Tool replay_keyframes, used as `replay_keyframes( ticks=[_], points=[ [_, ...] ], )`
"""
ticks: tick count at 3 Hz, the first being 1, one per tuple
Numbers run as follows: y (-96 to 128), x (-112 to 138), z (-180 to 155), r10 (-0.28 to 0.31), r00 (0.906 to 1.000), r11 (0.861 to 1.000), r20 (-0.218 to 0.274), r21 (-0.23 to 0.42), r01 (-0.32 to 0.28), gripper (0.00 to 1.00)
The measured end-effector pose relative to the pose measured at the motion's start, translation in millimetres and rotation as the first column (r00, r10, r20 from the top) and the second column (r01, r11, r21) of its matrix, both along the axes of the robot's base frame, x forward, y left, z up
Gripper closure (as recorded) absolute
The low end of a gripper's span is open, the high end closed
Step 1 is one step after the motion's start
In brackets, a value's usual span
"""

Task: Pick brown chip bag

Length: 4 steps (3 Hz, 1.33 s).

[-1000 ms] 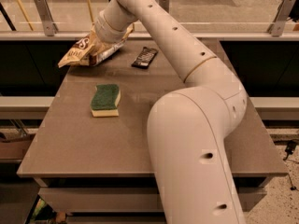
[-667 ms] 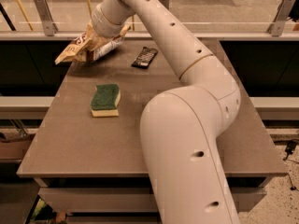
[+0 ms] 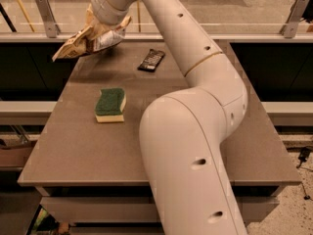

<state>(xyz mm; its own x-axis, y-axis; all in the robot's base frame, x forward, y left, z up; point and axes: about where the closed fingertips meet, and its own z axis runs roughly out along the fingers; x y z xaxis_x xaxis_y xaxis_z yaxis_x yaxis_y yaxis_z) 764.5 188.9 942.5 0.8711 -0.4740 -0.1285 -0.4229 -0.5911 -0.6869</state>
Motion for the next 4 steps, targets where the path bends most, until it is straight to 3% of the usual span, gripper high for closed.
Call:
replay_keyframes(
  ticks=[1,2,3,4],
  points=[
    [-2.7,-7.0,23.3,0.054,0.9970,0.998,0.055,0.029,-0.056,1.00],
    [-9.6,-17.4,49.1,0.103,0.9873,0.992,0.121,0.060,-0.111,1.00],
    [-18.1,-29.9,71.7,0.147,0.9710,0.983,0.189,0.081,-0.164,1.00],
    [-25.4,-44.5,93.9,0.181,0.9487,0.975,0.259,0.081,-0.208,1.00]
  ],
)
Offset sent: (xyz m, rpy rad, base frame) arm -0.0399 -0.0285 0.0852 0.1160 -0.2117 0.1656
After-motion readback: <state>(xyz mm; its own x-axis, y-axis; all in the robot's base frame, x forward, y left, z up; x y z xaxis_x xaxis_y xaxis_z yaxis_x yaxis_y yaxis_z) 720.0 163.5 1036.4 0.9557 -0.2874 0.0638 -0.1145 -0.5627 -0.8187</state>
